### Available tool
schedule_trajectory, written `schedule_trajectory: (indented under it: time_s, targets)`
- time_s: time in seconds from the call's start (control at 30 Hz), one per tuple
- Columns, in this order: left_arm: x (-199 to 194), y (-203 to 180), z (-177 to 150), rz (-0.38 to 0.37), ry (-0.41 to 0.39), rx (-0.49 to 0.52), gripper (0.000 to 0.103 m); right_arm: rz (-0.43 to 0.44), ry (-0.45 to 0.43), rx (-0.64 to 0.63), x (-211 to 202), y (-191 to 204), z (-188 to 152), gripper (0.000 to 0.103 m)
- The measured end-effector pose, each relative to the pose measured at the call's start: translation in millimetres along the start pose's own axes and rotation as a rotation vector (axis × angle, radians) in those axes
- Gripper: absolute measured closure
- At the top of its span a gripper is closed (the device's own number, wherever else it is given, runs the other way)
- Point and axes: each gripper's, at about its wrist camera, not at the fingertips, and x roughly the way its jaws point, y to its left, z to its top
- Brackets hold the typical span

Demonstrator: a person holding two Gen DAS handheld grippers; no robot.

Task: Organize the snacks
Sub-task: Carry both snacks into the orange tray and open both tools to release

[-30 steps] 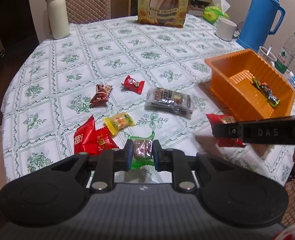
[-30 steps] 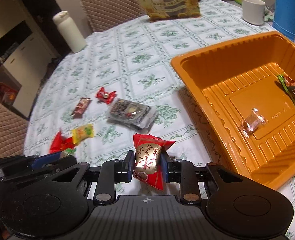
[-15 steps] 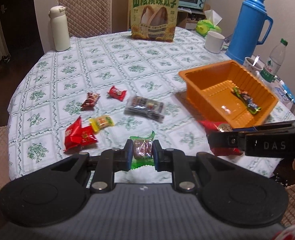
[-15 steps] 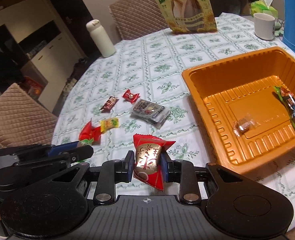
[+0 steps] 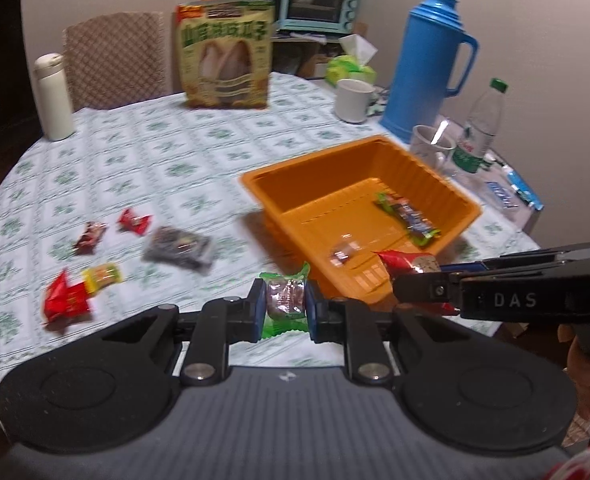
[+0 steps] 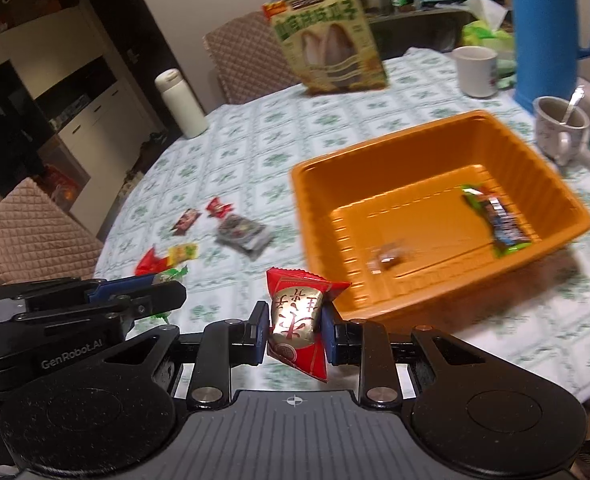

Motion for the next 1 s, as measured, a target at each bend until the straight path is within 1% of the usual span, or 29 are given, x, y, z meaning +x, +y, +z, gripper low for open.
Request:
schedule_trajectory:
  time_s: [0.17, 0.43, 0.7, 0.83, 1.0]
  targets:
    - [10, -27, 8, -0.015, -0.014, 0.011, 0.085, -0.028, -0.024, 0.01, -16, -31, 5, 0.075]
    - [31, -60, 23, -0.007, -0.029, -0.001, 0.085, -0.06, -0.071, -0.009, -28, -79, 27, 0.075]
    - [56, -77, 42, 0.026, -0.035, -0.022, 0.085, -0.057, -0.085, -0.046, -15, -112, 56, 0.075]
    - [67, -80, 51, 0.051, -0.041, -0.03, 0.085, -0.025, -0.085, -0.068, -2, -122, 67, 0.075]
    - [81, -81, 59, 0.085, -0.027, -0.051, 0.085, 0.006, -0.068, -0.11, 18, -129, 76, 0.075]
